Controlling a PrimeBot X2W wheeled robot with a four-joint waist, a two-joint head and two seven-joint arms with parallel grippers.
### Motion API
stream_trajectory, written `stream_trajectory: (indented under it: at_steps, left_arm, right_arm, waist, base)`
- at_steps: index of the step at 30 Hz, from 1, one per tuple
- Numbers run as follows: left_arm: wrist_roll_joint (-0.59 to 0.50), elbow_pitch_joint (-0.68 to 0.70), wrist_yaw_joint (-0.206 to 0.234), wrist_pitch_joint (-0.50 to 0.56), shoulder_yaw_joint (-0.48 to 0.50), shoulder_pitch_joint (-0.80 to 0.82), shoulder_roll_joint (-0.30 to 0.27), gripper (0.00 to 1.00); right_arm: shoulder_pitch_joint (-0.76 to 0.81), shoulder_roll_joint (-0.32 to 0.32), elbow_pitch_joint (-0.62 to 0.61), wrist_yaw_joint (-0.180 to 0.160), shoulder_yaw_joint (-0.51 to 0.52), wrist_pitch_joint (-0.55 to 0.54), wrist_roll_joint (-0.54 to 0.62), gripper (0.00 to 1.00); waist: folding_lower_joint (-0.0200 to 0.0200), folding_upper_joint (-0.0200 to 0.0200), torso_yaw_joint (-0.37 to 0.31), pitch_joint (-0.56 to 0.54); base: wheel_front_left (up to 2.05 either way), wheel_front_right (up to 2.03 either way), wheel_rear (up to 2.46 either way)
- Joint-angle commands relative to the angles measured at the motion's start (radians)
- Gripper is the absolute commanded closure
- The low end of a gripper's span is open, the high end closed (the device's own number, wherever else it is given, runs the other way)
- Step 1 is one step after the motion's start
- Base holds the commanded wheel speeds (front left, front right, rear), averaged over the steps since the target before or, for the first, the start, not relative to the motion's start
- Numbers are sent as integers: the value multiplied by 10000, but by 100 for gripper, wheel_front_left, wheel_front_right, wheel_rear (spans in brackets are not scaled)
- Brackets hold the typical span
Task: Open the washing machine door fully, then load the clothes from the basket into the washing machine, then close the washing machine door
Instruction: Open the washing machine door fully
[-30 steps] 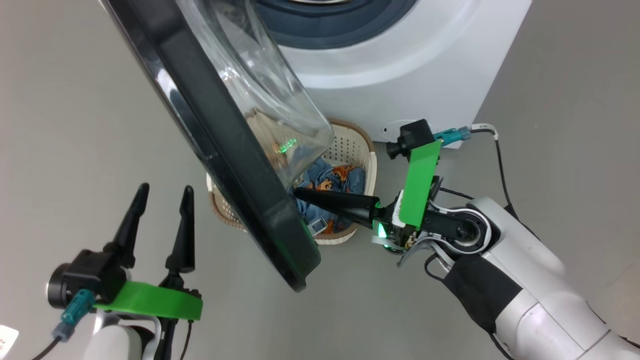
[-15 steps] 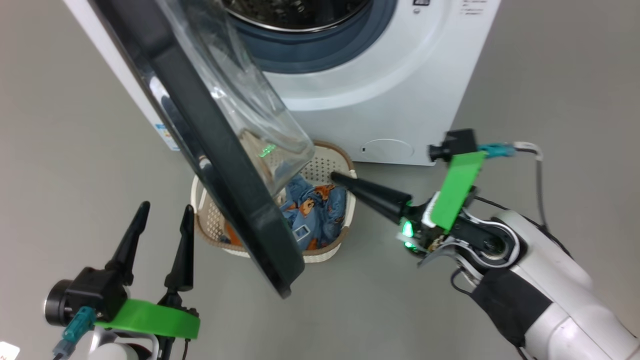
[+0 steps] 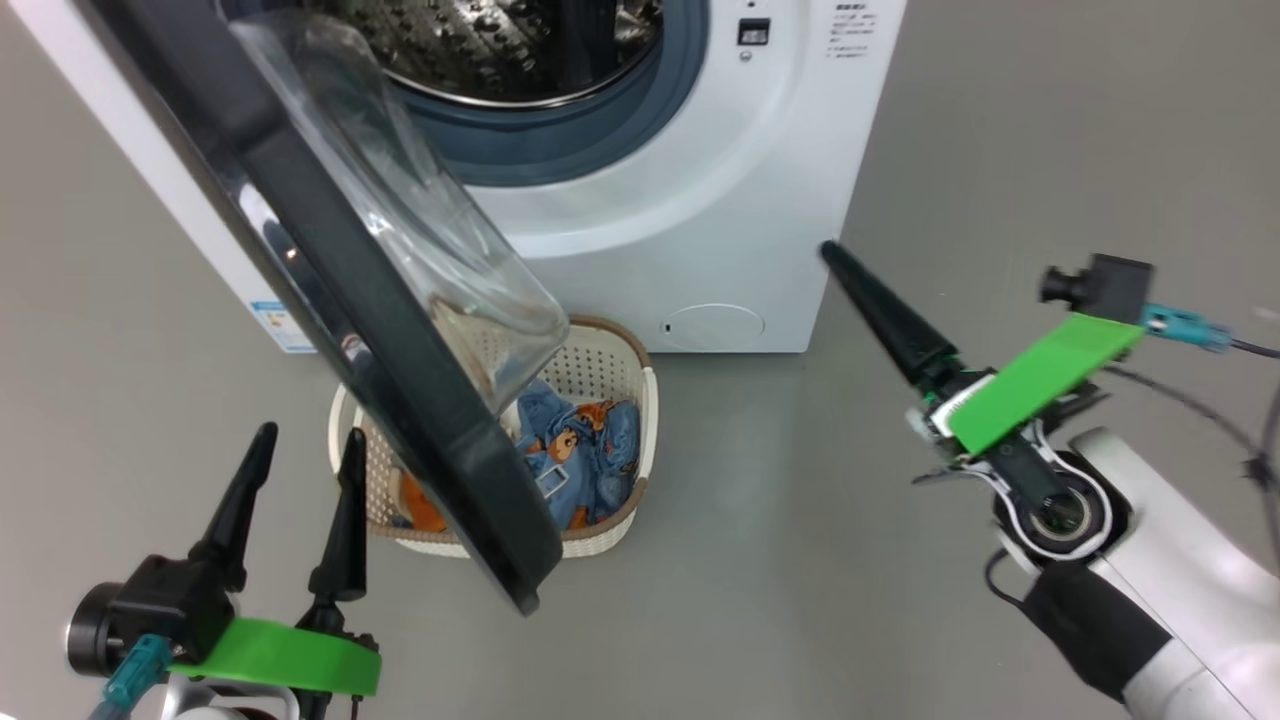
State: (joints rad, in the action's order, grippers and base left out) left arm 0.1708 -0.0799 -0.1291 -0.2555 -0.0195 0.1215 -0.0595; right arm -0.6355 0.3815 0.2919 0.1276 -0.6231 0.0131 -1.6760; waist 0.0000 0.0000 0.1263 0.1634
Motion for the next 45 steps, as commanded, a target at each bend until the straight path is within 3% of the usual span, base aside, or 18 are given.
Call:
stream_trajectory:
  at_steps: [1, 8, 14, 27, 35, 45]
  left_arm:
    - [-143, 293, -15, -63, 384, 24, -236, 0]
    - [-190, 300, -15, -63, 535, -142, -245, 0]
    - [-218, 309, -15, -63, 719, -311, -209, 0]
    - [-278, 514, -15, -63, 1082, -783, -89, 0]
    - [-253, 730, -15, -63, 1351, -1231, 1, 0]
    - [-297, 1040, -15, -63, 1660, -1781, 66, 0]
  right_arm:
    - [194, 130, -340, 31, -9, 333, 388, 0]
    - [686, 642, -444, 31, 183, 2097, 2290, 0]
    - [1401, 604, -175, 31, 1205, 2468, 4129, 0]
    - [3941, -1439, -1160, 31, 5245, 2485, 10540, 0]
    - [5262, -2220, -1961, 31, 6399, 2485, 12618, 0]
    - [6024, -2377, -2523, 31, 6783, 2486, 14407, 0]
  waist:
    - [0, 0, -90, -82]
    - [0, 0, -242, -238]
    - [0, 0, -391, -342]
    - [0, 0, -798, -478]
    - [0, 0, -976, -532]
    - [0, 0, -1074, -670]
  base:
    - [0, 0, 0]
    - [0, 0, 0]
    - [0, 0, 0]
    - [0, 0, 0]
    - [0, 0, 0]
    - [0, 0, 0]
